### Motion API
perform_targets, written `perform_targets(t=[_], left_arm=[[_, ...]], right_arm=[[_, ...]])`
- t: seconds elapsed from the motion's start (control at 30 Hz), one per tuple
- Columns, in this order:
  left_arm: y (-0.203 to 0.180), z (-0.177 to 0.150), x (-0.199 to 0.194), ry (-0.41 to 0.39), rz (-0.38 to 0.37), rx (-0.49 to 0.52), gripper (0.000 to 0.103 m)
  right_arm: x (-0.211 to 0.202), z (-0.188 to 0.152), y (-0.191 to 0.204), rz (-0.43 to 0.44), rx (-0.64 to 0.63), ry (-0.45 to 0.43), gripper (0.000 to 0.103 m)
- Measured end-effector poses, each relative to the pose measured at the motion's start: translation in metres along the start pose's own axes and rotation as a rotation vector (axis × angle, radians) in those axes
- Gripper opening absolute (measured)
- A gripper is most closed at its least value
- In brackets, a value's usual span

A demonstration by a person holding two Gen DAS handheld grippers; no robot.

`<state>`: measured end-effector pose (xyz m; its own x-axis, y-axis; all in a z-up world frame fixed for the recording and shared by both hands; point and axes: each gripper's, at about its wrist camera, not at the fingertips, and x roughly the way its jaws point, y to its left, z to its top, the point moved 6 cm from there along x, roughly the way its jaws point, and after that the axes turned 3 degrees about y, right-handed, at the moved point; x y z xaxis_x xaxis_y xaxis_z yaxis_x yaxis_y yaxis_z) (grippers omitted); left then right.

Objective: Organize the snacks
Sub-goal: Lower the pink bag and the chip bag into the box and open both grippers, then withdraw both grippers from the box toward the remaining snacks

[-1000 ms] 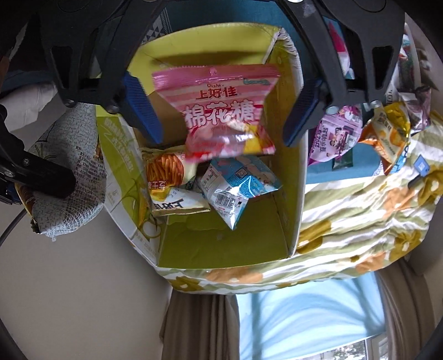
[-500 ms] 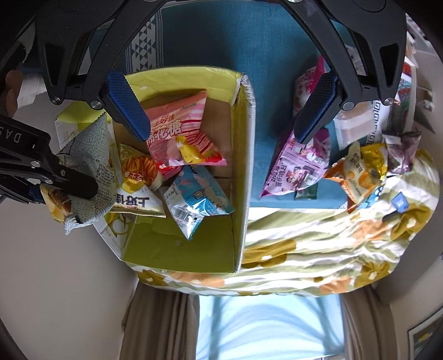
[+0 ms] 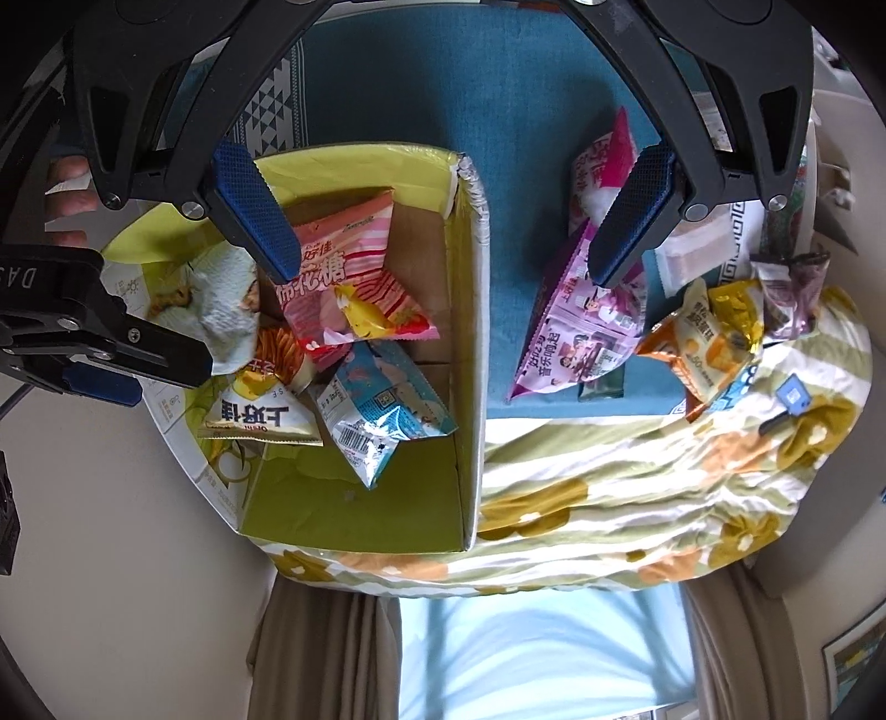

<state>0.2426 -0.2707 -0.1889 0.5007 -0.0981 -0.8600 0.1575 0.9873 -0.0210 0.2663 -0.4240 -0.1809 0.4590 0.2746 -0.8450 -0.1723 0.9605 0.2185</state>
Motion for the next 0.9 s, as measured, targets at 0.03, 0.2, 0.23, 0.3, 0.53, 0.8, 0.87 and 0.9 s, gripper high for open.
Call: perform_targets(t=[0.03,0.2,0.23,0.3,0.53,0.8,0.87,0.9], left_arm=[[-0.001,-0.001,0.000,0.003,-0.002,0.004,0.103],[-0.005,-0.004,-0.002,0.004,-0.011,0.020,0.103],[-0.006,-0.005,-0.004,-0.001,-0.010,0.023,0.103],[-0.007,-0.004,-0.010,-0.014,-0.004,0.031,0.103],[0.002,-0.006,-0.033,-0.052,0.020,0.012,0.103],[0.037,-0.018,-0.064,-0.067,0.089,-0.052,0.103],[0.049,-0.021,-0.075,-0.080,0.111,-0.072,0.103],[0.055,-0.023,-0.081,-0.090,0.120,-0.086,0.103]], right_arm=[[-0.003,-0.002,-0.001,0.005,0.008,-0.017,0.102],[-0.006,-0.014,-0.004,0.009,0.029,-0.019,0.102],[-0.006,-0.016,-0.004,0.017,0.034,-0.009,0.102],[-0.009,-0.019,-0.004,0.012,0.036,-0.010,0.102],[-0.030,-0.015,0.005,-0.002,0.004,-0.051,0.102],[-0.047,-0.011,0.033,0.010,-0.080,-0.097,0.102],[-0.051,-0.010,0.041,0.014,-0.101,-0.111,0.102],[-0.053,-0.009,0.045,0.013,-0.109,-0.119,0.102]])
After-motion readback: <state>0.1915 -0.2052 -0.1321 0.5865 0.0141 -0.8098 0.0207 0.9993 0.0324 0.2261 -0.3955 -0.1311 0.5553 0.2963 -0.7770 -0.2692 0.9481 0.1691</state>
